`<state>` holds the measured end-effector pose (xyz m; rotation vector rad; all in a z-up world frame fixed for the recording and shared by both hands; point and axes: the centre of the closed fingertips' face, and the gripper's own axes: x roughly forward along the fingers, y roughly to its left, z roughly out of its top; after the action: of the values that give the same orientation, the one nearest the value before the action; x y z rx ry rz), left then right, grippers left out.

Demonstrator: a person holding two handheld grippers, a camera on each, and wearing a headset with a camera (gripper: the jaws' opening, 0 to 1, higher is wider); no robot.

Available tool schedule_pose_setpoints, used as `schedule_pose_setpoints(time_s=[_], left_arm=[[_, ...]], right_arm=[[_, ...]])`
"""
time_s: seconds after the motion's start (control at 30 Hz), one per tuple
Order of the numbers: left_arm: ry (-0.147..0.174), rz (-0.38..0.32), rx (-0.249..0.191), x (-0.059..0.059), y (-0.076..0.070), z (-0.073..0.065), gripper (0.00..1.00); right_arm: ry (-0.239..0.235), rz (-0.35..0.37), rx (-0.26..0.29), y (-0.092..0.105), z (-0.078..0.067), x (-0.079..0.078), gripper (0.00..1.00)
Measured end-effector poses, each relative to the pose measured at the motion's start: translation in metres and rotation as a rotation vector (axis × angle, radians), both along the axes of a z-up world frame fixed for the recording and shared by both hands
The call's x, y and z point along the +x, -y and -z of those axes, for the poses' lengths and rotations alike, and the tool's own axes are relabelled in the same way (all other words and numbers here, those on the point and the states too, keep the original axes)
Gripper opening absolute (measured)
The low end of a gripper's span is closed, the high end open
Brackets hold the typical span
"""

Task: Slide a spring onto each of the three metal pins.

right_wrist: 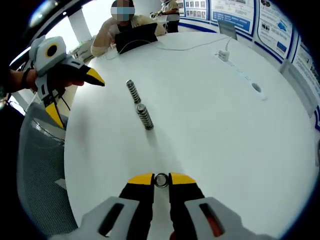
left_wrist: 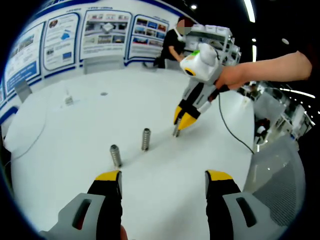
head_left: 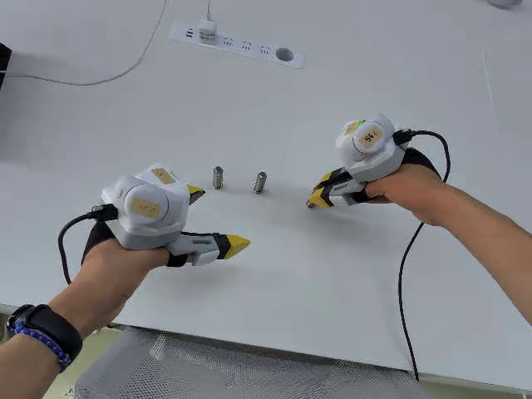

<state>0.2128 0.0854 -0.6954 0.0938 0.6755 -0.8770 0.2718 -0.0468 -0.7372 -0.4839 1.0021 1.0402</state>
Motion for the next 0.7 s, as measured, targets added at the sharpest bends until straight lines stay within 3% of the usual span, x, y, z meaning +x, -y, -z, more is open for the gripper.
schedule_pose_setpoints(time_s=[0.4, 0.57, 0.7], left_arm=[[0.001, -0.007, 0.004, -0.001, -0.004, -0.001, 0.69], [-0.001, -0.018, -0.001, 0.000, -0.008, 0.000, 0.69], [-0.003, -0.021, 0.000, -0.001, -0.012, 0.000, 0.70]], right_arm=[[-0.007, 0.028, 0.010, 0.000, 0.005, -0.003, 0.15], [-0.007, 0.046, 0.011, 0.006, 0.004, -0.007, 0.25], [0.004, 0.101, 0.029, 0.011, 0.002, -0.009, 0.33]])
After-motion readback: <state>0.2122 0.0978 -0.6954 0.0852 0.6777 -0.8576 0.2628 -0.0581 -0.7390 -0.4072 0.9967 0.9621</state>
